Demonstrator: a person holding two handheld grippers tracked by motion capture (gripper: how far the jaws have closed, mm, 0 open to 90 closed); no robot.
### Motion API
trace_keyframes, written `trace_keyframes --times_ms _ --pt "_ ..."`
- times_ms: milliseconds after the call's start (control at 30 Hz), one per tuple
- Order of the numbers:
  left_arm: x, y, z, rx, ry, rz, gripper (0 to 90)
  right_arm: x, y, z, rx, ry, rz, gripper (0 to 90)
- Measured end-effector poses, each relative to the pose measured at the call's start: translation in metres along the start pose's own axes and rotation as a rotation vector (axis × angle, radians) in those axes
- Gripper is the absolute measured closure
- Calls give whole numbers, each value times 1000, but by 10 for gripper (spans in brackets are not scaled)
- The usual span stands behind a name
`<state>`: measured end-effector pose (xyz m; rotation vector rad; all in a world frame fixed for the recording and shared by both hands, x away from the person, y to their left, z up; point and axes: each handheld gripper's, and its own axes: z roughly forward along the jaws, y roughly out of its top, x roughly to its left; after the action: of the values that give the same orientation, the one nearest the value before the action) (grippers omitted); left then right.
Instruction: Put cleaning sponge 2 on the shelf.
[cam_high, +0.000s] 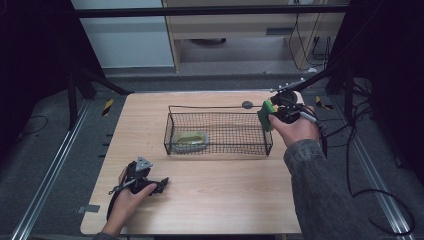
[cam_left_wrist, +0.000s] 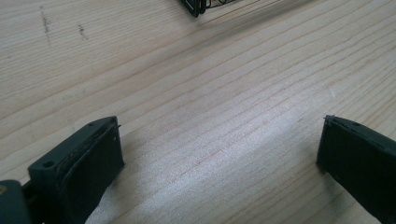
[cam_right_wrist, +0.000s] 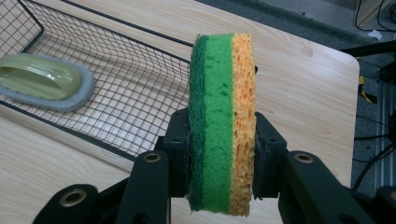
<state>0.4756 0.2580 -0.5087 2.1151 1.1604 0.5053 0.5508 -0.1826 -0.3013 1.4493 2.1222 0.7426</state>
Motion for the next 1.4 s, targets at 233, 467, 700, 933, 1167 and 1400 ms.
trace_keyframes --times_ms 233,467,700,933,1167,1400 --pt "0 0 0 -1 -1 1 0 -1 0 17 16 0 19 651" --pt "0 0 0 -1 -1 5 0 -3 1 36 37 5 30 651" --pt "1 0 0 -1 -2 6 0 -6 3 55 56 7 47 651" --pt "1 0 0 -1 -3 7 0 -9 3 75 82 1 45 651" --pt "1 0 0 0 -4 8 0 -9 -4 86 105 3 46 651" --pt "1 0 0 -1 -4 8 0 -12 -11 95 128 3 53 651"
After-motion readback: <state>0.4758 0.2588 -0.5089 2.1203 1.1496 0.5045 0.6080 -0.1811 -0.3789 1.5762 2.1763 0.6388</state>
